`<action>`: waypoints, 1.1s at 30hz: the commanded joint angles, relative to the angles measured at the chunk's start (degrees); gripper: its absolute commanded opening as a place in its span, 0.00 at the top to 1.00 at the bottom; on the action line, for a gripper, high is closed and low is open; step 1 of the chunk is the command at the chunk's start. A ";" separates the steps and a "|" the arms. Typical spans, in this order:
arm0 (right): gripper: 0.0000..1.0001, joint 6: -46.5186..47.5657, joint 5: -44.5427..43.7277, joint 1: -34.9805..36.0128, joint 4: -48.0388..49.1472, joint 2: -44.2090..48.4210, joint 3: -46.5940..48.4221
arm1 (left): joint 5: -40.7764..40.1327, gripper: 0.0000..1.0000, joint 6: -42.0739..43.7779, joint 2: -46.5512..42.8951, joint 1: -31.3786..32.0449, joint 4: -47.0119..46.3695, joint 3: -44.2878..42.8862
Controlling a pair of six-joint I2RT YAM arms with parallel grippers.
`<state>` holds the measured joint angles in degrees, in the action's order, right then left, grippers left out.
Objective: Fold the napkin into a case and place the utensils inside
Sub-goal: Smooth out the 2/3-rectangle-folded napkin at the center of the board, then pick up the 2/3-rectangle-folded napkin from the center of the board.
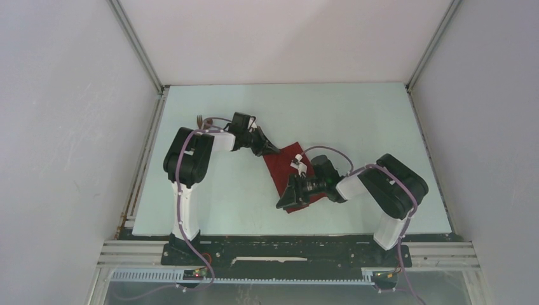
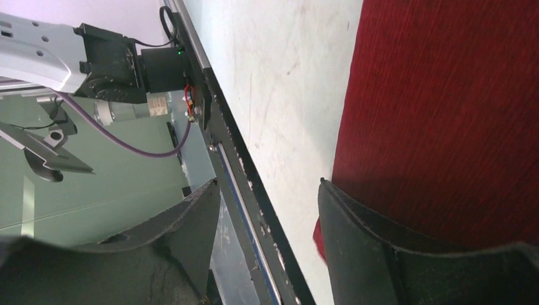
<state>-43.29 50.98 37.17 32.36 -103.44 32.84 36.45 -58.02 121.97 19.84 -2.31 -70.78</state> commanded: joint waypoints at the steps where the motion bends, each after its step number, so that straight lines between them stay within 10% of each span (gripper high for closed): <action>1: 0.34 -0.51 -0.61 0.47 -2.57 5.06 -4.96 | -3.35 1.00 1.45 2.15 -0.32 0.92 -1.97; 6: 0.35 10.08 -4.61 -5.00 -27.79 20.15 -4.38 | -2.35 0.95 2.65 0.45 -0.23 3.40 -3.70; 12: 0.33 18.89 -25.72 -20.90 -57.28 29.75 6.99 | 1.14 0.47 6.14 -8.42 -0.45 10.00 -6.93; 25: 0.42 18.85 -10.95 -31.36 -45.95 14.48 5.66 | -7.89 0.36 19.32 -26.65 11.69 25.86 3.41; 33: 0.69 14.30 -9.48 -28.32 -41.36 13.42 3.01 | -19.25 0.35 25.09 -34.82 22.44 27.39 12.11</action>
<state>-26.28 38.87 6.42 -13.91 -89.27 37.47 25.10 -37.85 92.12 39.66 23.09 -60.10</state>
